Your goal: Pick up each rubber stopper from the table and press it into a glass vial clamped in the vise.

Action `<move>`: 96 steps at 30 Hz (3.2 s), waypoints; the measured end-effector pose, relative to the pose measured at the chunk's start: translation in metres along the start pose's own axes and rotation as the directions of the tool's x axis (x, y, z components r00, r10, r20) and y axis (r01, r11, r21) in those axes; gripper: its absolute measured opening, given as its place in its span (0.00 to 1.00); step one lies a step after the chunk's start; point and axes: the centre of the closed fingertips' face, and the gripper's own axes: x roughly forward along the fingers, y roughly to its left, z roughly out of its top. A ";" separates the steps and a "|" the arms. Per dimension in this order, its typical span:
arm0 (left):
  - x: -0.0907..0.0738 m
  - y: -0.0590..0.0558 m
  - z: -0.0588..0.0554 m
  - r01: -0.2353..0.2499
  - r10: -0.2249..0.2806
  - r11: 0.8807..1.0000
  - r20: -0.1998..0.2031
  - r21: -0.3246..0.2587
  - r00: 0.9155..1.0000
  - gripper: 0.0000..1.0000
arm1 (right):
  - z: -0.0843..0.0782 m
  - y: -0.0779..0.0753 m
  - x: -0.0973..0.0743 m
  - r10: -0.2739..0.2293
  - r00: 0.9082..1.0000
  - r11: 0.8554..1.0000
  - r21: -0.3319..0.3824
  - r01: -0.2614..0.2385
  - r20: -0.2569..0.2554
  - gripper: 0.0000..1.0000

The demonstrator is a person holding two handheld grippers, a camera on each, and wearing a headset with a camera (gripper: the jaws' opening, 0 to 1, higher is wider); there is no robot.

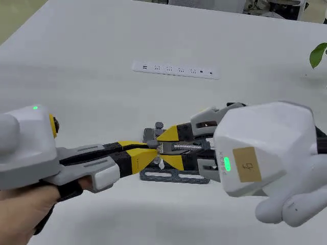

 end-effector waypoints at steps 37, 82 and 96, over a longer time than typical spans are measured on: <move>0.014 -0.028 -0.036 0.102 0.003 0.888 -0.228 0.449 0.974 0.04 | -0.011 0.028 -0.004 0.392 0.917 0.847 0.360 -0.390 0.069 0.19; 0.015 -0.028 -0.042 0.131 -0.012 0.887 -0.261 0.443 0.965 0.04 | -0.014 0.038 -0.003 0.448 0.893 0.837 0.332 -0.435 0.041 0.05; 0.014 -0.021 -0.050 0.095 0.011 0.913 -0.255 0.398 0.967 0.21 | -0.021 0.038 0.000 0.454 0.891 0.837 0.331 -0.436 0.024 0.05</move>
